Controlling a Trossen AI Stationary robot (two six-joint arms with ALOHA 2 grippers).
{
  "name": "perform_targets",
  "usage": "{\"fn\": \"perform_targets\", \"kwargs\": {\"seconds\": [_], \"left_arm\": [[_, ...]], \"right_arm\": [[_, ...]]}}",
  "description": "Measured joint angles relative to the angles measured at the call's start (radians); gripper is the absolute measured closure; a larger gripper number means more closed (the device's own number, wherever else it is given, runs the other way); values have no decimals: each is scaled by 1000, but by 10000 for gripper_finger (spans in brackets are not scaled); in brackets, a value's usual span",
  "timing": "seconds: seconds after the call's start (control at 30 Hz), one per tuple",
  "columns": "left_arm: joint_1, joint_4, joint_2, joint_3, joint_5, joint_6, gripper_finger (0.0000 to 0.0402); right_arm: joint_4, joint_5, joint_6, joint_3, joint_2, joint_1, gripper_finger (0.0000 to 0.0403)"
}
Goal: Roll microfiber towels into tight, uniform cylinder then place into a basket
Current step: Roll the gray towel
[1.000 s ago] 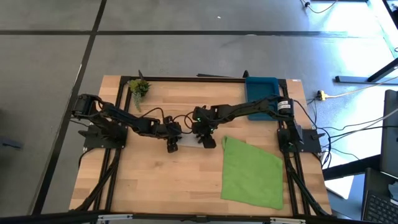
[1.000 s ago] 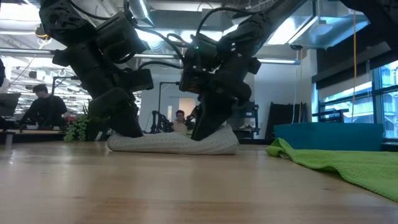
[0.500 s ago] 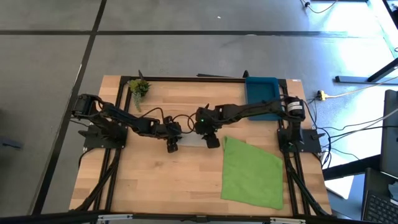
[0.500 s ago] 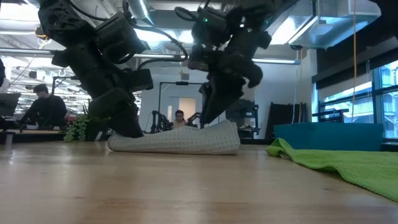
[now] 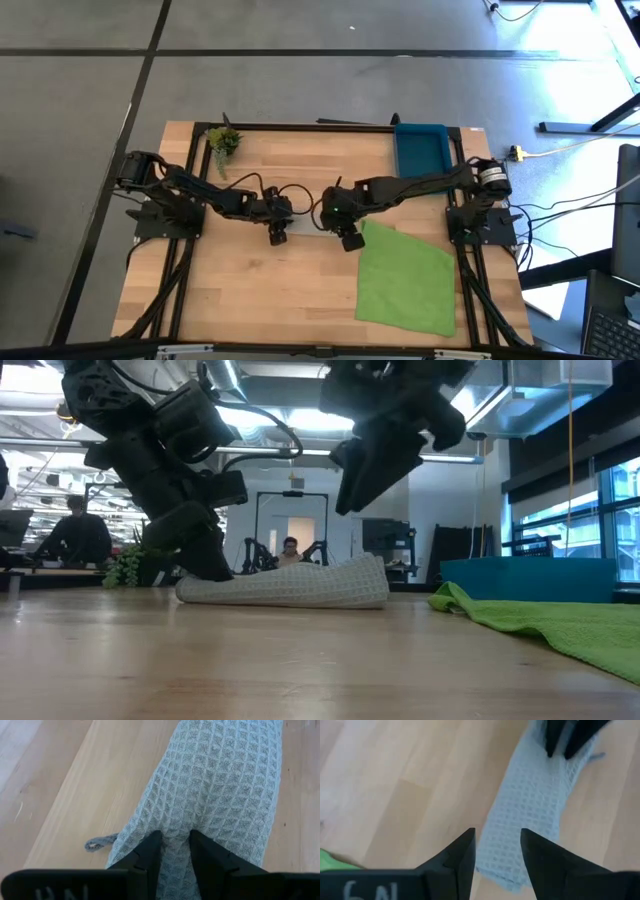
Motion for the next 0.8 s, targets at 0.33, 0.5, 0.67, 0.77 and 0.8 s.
{"fn": "perform_targets", "kwargs": {"seconds": [0.33,0.5,0.67,0.77,0.8], "left_arm": [[-1,29,0,0,-8,0,304],[-1,38,0,0,-16,0,304],[-1,48,0,0,-19,0,304],[-1,49,0,0,-21,0,304],[-1,50,0,0,-21,0,304]], "right_arm": [[91,-2,0,0,34,58,246],[111,62,10,0,35,75,246],[152,149,44,-26,35,74,246],[204,146,53,-85,34,75,246],[216,146,53,-102,34,75,246]]}}
